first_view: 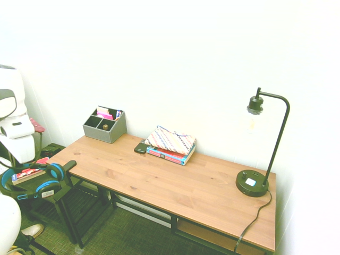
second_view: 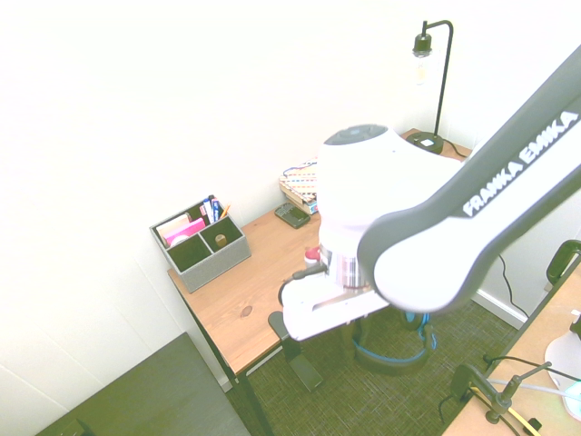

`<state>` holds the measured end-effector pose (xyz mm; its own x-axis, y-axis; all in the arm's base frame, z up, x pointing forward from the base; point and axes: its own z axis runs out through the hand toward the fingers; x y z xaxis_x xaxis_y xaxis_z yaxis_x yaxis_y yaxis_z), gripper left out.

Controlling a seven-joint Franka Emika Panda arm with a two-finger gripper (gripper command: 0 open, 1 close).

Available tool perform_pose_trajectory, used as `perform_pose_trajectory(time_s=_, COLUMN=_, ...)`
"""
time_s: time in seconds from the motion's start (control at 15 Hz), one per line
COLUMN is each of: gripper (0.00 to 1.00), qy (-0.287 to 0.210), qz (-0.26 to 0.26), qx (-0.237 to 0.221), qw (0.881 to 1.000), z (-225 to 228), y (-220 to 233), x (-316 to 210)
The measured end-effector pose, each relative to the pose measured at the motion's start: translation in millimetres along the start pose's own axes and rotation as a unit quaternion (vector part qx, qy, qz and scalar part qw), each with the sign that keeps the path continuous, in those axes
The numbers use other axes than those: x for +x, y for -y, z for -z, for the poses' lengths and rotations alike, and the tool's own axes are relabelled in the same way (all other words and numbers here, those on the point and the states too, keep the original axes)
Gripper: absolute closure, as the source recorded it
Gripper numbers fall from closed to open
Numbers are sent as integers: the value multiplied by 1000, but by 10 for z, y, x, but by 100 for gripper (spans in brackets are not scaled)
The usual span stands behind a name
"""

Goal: Hang the headphone

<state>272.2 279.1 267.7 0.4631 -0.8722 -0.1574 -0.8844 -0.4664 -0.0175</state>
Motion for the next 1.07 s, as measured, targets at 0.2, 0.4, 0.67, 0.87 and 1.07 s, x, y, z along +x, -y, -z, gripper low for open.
perform_pose_trajectory(time_s=0.2, gripper=100, qy=-6, qz=-6, qx=35, qw=999, z=-514, y=49, x=-92)
perform_pose_trajectory(time_s=0.4, gripper=100, qy=-10, qz=-16, qx=42, qw=999, z=-939, y=182, x=-60)
perform_pose_trajectory(time_s=0.67, gripper=100, qy=-27, qz=-35, qx=58, qw=997, z=-1351, y=687, x=-115)
perform_pose_trajectory(time_s=0.87, gripper=100, qy=-32, qz=-48, qx=55, qw=997, z=-1700, y=933, x=-193)
perform_pose_trajectory(time_s=1.07, gripper=100, qy=-50, qz=-58, qx=57, qw=995, z=-1864, y=1091, x=-56)
